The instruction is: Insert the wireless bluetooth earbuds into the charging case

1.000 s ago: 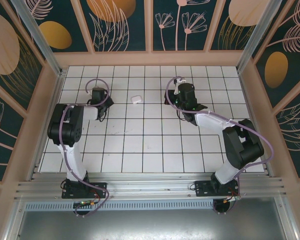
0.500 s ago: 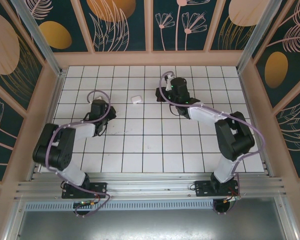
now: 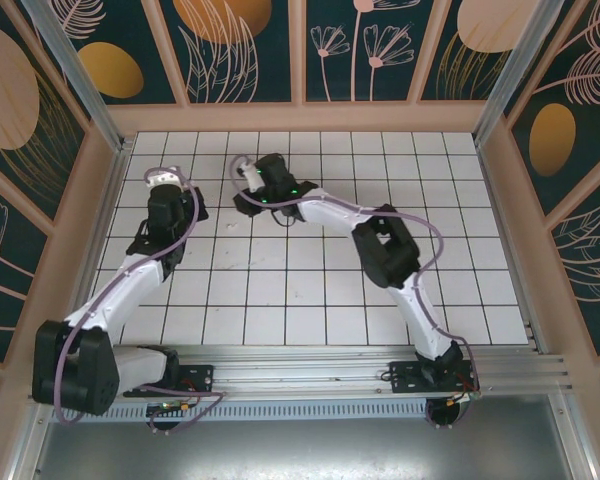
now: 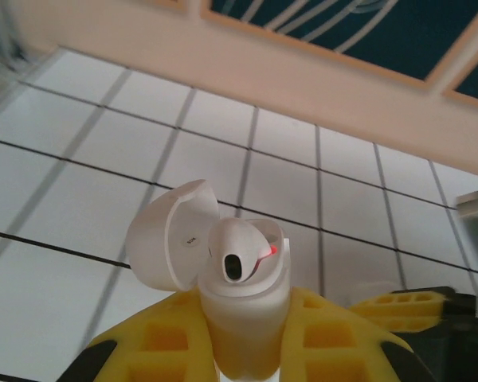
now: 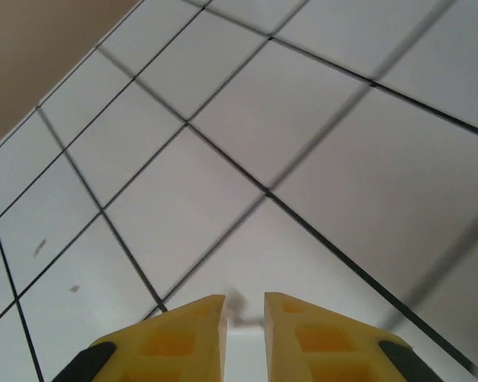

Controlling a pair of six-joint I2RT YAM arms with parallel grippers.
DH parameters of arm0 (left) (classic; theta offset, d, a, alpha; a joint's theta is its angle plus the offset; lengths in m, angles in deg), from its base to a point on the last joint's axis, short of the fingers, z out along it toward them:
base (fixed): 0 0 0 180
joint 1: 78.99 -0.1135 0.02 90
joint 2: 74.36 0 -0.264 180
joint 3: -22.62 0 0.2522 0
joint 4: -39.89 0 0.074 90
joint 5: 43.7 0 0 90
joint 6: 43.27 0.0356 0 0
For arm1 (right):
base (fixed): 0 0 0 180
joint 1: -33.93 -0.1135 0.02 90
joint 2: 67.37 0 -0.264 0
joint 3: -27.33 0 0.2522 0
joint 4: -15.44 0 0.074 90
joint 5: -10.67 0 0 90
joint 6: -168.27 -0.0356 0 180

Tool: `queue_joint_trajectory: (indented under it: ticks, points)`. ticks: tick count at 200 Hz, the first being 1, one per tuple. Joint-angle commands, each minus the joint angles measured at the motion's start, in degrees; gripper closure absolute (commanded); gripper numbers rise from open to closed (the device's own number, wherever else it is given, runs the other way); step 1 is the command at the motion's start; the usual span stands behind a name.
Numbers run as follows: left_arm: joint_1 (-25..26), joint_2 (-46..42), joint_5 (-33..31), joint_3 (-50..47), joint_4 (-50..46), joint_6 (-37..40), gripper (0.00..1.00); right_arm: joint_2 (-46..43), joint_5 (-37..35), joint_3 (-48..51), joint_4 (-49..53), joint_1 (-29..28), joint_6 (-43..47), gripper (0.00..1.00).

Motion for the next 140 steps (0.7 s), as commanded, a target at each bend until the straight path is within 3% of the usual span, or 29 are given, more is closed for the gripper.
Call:
queue_joint_trajectory:
  ticks: [1,18,32,69,140]
  points:
    - [-0.98,-5.43,-6.09,-1.31,-3.02,6.41,1.0,9.17,4.78,-16.3,14.61,-0.4,5.24,0.77]
    - [-1.12,-9.24,-7.12,-2.69,-3.42,7.31,1.0,17.1,6.05,-29.96,20.72,-0.48,4.91,0.73]
    - [-1.12,-11.69,-7.13,-3.54,-4.03,7.59,1.0,20.83,6.94,-35.08,21.46,-0.49,4.46,0.7]
    - [-1.22,-14.75,-6.31,-4.84,-5.27,8.28,1.0,21.23,10.2,-30.44,16.1,-0.88,2.7,0.67]
    - [-1.21,-15.18,-4.97,-4.84,-5.28,8.28,1.0,22.11,11.28,-28.53,20.52,-2.34,4.81,0.67]
